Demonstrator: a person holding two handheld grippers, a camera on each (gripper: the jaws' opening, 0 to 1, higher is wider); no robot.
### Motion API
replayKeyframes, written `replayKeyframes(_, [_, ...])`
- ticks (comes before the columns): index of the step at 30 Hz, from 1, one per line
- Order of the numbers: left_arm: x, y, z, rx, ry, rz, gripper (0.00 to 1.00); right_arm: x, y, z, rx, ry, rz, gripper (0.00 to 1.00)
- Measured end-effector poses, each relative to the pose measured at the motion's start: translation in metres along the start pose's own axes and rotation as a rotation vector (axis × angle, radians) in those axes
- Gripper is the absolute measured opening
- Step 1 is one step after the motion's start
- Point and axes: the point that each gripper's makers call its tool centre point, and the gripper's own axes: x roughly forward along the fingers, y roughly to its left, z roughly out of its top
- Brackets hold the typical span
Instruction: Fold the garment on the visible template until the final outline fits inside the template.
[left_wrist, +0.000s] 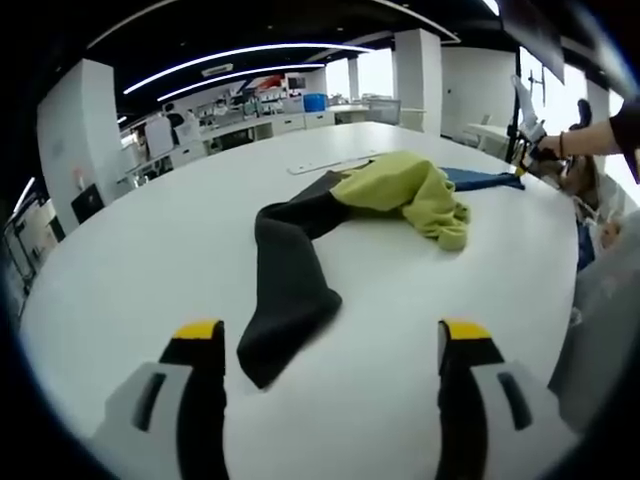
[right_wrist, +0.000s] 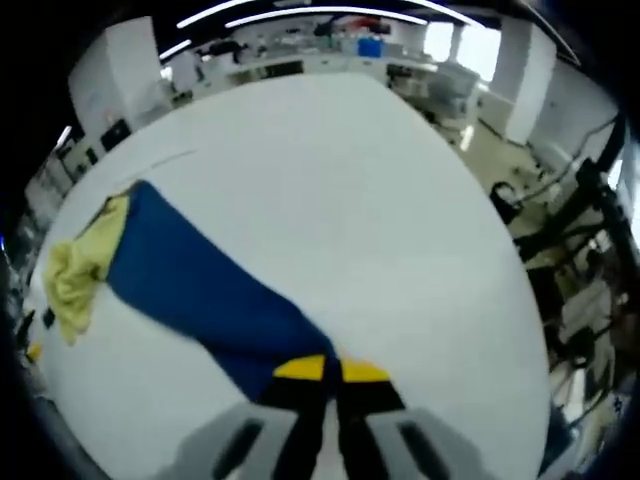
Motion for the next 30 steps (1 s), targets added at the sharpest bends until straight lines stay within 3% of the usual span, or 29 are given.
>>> replayKeyframes(7, [0.001,-0.001,-0.001,-0.002,0.007,0.001,0.85,0.000,0.002,-0.002,-0.042,-0.019,0.008,0.01])
replayKeyframes(13, [0.002,-0.001,0.002,0.000,0.006,-0.001,0.86,-0.015,0.012,0.002,0.016,-0.074,0.043,0.26])
replayKeyframes(16, [0.002,-0.002,0.004,0.001,-0.001,-0.003,0.86,-0.022,0.020,0.000,-0.006,-0.093,0.057,0.35])
replayKeyframes(21, [0.001,-0.005,0.004,0.000,0.005,-0.006,0.86,-0.028,0.036,-0.008,-0.057,-0.091,0.104,0.35])
replayKeyframes(30, [-0.002,-0.005,0.009,-0.009,-0.011,-0.007,0.86,-0.038,0.044,-0.009,-0.119,-0.127,0.087,0.36])
